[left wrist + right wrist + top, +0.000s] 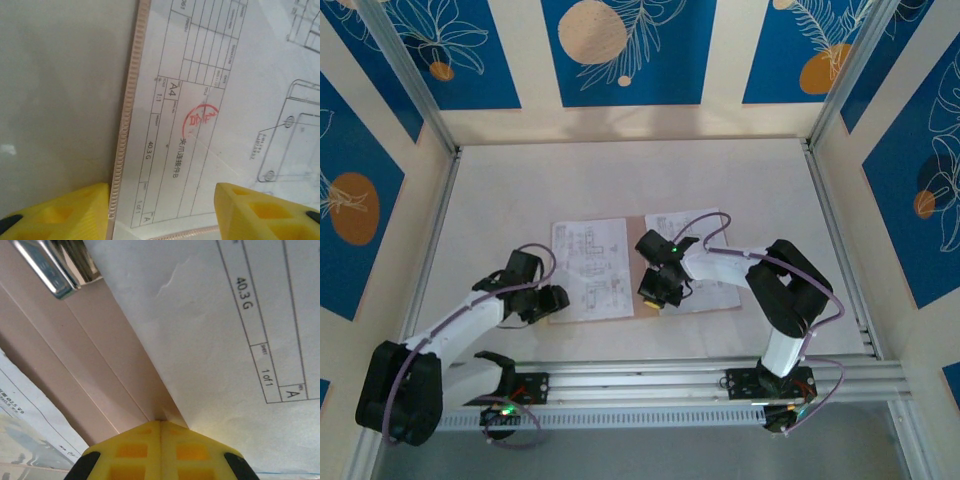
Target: Put the files into the folder
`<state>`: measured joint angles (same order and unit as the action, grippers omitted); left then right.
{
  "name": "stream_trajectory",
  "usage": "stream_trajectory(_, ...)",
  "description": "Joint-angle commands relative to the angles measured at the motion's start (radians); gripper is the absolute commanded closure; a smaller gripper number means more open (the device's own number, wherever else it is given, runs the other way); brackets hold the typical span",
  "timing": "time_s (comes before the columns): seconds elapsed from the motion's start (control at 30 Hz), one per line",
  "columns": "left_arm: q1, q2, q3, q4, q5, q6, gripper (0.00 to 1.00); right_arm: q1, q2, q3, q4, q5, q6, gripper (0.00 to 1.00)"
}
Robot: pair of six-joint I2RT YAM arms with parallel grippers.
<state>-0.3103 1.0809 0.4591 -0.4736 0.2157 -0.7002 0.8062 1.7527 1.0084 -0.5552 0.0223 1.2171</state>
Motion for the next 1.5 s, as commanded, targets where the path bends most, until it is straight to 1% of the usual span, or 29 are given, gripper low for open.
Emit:
stream_trajectory(0.0,-0.003,-0.045,0.006,0.109,0.146,-0.010,0.46,0.002,0.057,-0.019,-0.045,0.011,0.012,1.00)
stream_trajectory(0.23,-0.003,-0.124,0.013,0.058,0.142,-0.008,0.50,-0.003,0.060,-0.017,-0.043,0.005,0.006,1.00)
stream_trajectory(0.4,-0.003,-0.169,0.019,0.059,0.169,-0.023,0.55,-0.014,0.061,-0.020,-0.043,-0.001,-0.001,1.00)
stream_trajectory(0.5,-0.003,-0.208,0.031,0.036,0.162,-0.030,0.57,-0.020,0.056,-0.022,-0.043,-0.002,-0.005,1.00)
stream_trajectory(0.57,-0.003,-0.214,0.042,0.023,0.166,-0.029,0.63,-0.022,0.055,-0.023,-0.043,-0.002,-0.007,1.00)
stream_trajectory(0.63,-0.003,-0.213,0.048,0.019,0.174,-0.027,0.72,-0.024,0.054,-0.022,-0.043,-0.002,-0.009,1.00)
stream_trajectory(0.73,-0.004,-0.203,0.058,0.013,0.181,-0.024,0.76,-0.028,0.053,-0.020,-0.043,-0.003,-0.013,1.00)
stream_trajectory(0.77,-0.003,-0.199,0.064,0.010,0.183,-0.023,0.79,-0.030,0.052,-0.019,-0.043,-0.004,-0.013,1.00)
stream_trajectory(0.87,-0.003,-0.192,0.083,-0.012,0.163,-0.011,0.99,-0.033,0.034,-0.021,-0.023,-0.007,-0.023,1.00)
stream_trajectory(0.9,-0.003,-0.194,0.093,-0.033,0.149,-0.005,1.00,-0.031,0.018,-0.016,-0.016,-0.004,-0.034,1.00)
stream_trajectory(0.97,-0.004,-0.198,0.124,-0.088,0.102,0.013,1.00,-0.023,-0.019,0.005,0.000,0.002,-0.071,0.92)
stream_trajectory(1.1,-0.004,-0.219,0.211,-0.237,-0.026,0.062,1.00,-0.014,-0.112,0.080,-0.018,0.010,-0.138,0.69)
stream_trajectory(1.17,-0.004,-0.230,0.257,-0.302,-0.086,0.088,1.00,-0.024,-0.163,0.097,-0.030,0.010,-0.148,0.62)
stream_trajectory(1.23,-0.004,-0.236,0.307,-0.370,-0.136,0.121,1.00,-0.052,-0.227,0.087,-0.042,0.011,-0.148,0.58)
stream_trajectory(1.33,-0.006,-0.235,0.378,-0.448,-0.196,0.166,1.00,-0.121,-0.313,0.028,-0.048,0.004,-0.144,0.58)
stream_trajectory(1.47,-0.006,-0.207,0.469,-0.502,-0.208,0.241,1.00,-0.243,-0.435,-0.107,-0.046,-0.027,-0.143,0.59)
